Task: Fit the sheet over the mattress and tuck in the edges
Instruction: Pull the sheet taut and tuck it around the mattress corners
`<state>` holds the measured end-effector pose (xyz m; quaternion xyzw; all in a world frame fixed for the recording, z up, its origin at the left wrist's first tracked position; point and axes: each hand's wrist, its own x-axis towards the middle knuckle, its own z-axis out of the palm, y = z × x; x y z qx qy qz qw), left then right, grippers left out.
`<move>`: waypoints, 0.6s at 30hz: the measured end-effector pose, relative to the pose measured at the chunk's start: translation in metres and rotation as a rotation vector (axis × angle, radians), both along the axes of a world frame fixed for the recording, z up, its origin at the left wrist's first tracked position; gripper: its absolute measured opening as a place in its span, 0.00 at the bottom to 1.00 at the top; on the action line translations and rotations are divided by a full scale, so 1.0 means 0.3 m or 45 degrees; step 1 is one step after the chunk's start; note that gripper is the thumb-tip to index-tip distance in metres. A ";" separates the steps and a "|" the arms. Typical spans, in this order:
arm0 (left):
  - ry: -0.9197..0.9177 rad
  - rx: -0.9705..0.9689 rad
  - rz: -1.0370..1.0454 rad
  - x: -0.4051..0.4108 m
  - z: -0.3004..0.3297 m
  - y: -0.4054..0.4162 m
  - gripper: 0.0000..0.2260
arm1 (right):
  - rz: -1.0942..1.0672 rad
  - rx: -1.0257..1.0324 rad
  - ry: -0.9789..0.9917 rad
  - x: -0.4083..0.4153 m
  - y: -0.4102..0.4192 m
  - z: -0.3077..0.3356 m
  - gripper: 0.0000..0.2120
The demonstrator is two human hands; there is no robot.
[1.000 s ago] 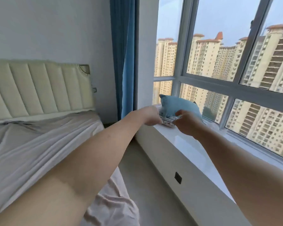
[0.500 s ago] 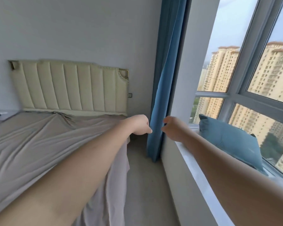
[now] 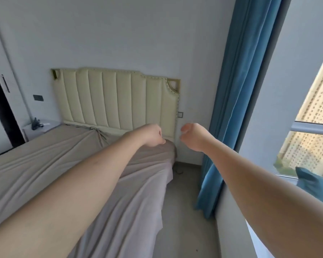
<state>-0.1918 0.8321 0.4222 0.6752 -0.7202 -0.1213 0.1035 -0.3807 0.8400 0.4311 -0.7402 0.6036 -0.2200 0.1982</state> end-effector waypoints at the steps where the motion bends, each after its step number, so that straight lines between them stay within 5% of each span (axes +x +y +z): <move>1: -0.006 0.016 0.007 0.019 -0.007 -0.044 0.12 | 0.026 0.003 0.003 -0.004 -0.046 -0.005 0.21; 9: 0.082 -0.036 0.283 0.042 -0.046 -0.781 0.09 | 0.170 0.036 0.034 -0.041 -0.897 0.014 0.17; 18: 0.138 -0.070 0.544 0.373 -0.227 -1.585 0.07 | 0.343 0.136 0.106 0.304 -1.827 -0.179 0.14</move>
